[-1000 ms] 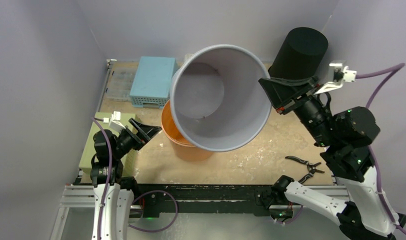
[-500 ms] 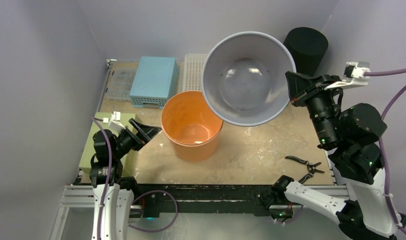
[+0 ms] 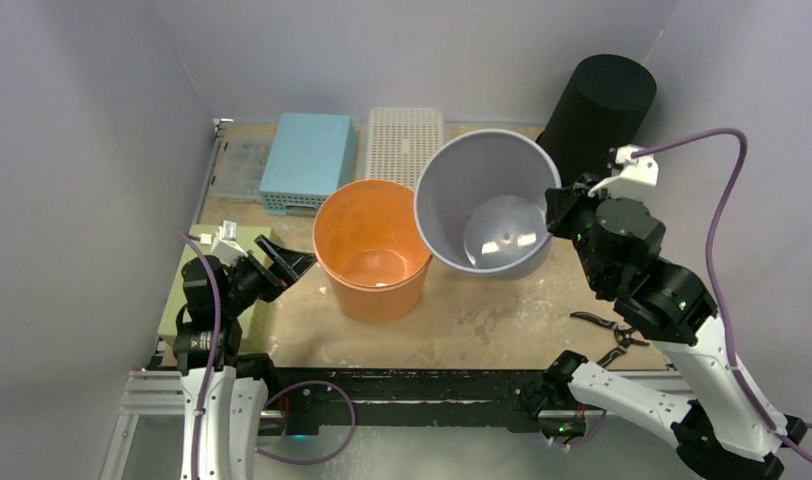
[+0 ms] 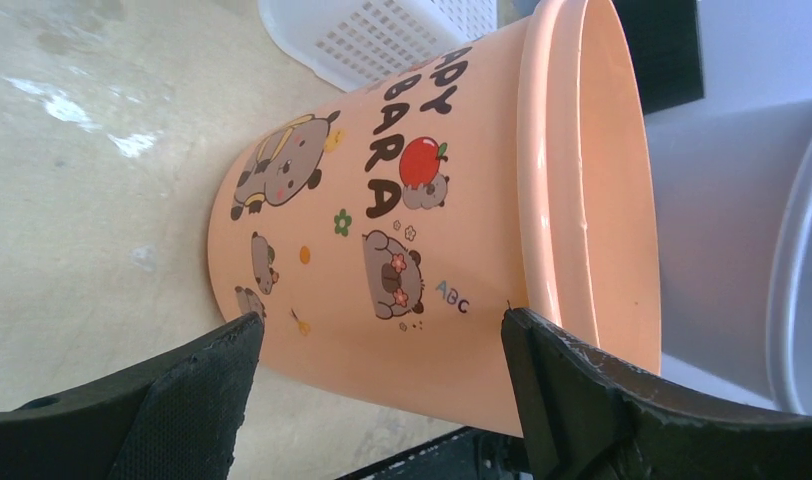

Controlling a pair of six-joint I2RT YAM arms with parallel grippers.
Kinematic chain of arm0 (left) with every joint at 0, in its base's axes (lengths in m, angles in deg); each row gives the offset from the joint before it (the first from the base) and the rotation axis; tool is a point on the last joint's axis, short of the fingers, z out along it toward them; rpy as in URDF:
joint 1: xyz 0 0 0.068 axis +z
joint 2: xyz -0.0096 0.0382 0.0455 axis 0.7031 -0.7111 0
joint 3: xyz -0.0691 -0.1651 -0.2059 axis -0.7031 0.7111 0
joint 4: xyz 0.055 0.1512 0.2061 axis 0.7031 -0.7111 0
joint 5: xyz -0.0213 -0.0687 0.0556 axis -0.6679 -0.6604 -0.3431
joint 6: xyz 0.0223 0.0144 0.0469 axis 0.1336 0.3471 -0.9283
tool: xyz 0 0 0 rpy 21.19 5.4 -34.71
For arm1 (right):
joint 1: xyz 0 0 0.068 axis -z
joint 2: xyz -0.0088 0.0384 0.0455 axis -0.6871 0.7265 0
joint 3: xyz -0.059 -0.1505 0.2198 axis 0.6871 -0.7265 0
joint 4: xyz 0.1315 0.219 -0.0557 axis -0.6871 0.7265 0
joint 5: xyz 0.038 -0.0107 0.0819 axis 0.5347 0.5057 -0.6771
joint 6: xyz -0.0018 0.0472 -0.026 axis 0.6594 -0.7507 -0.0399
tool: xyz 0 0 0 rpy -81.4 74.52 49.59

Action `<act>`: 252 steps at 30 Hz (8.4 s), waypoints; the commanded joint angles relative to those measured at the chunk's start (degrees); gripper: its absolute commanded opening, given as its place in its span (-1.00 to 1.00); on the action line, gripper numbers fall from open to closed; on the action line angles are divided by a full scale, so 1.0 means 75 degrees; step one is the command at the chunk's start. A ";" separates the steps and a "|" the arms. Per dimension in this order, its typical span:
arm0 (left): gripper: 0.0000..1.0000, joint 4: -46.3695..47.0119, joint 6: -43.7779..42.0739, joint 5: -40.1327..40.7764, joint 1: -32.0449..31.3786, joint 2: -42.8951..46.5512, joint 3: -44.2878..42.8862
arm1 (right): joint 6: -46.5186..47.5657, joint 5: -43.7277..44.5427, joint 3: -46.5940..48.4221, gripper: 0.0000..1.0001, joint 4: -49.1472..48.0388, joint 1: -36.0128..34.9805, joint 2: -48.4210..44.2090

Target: Turn the large container upside down

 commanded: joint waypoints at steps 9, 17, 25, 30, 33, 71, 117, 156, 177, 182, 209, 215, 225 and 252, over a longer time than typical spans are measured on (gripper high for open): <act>0.84 -0.1920 -0.1129 0.1830 0.0000 -0.0252 -0.1915 | -0.3300 -0.1679 -0.1536 -1.00 -0.0038 -0.0061 -0.0703; 0.85 -0.3066 -0.1398 0.3353 -0.0005 -0.0459 -0.2500 | -0.3776 -0.2004 -0.2048 -1.00 -0.0591 -0.0046 -0.0819; 0.84 -0.2615 -0.1792 0.1222 -0.0006 -0.0274 -0.3319 | -0.3368 -0.1968 -0.2234 -1.00 -0.0622 -0.0051 -0.0772; 0.83 -0.3059 -0.2037 -0.0341 -0.0010 -0.0124 -0.3639 | -0.3304 -0.2022 -0.2533 -1.00 -0.0479 -0.0055 -0.0928; 0.83 -0.3066 -0.1890 -0.1184 0.0013 -0.0014 -0.3986 | -0.3308 -0.2150 -0.2723 -1.00 -0.0458 -0.0052 -0.1106; 0.53 -0.3493 -0.3035 0.0774 0.1322 -0.4052 -0.7360 | -0.3664 -0.2561 -0.3542 -1.00 -0.0696 -0.0054 -0.1321; 0.38 -0.1291 -0.1283 0.4238 -0.5538 -0.4741 -0.6185 | -0.3927 -0.1463 -0.3279 -1.00 -0.0152 -0.0055 -0.1166; -0.01 0.0461 0.1080 0.7710 -0.9966 -0.4130 -0.3437 | -0.3516 -0.1998 -0.3068 -0.64 0.0123 -0.0049 -0.1845; -0.48 -0.0166 0.1122 0.8010 -0.9983 -0.4457 -0.3498 | -0.3201 -0.3335 -0.2852 0.15 -0.0075 -0.0053 -0.1686; -0.52 -0.0267 0.1069 0.7993 -0.9983 -0.4529 -0.3521 | -0.3158 -0.3435 -0.2730 0.17 -0.0112 -0.0046 -0.1391; -0.58 -0.0356 0.1016 0.8061 -1.0031 -0.4768 -0.3718 | -0.1217 -0.6083 -0.1678 0.42 -0.0503 0.2198 0.0280; -0.59 -0.0492 0.1111 0.8227 -1.0036 -0.4796 -0.3746 | -0.1185 -0.7115 -0.1741 0.30 -0.0671 0.2439 0.0197; -0.69 -0.0913 0.1555 0.8758 -1.0039 -0.4634 -0.3593 | -0.0951 -0.7792 -0.1875 0.01 -0.0309 0.2447 0.0057; -0.81 -0.0801 0.1649 0.8850 -1.0047 -0.4675 -0.3404 | -0.1109 -0.9981 -0.1997 -0.93 -0.1122 0.2451 0.0309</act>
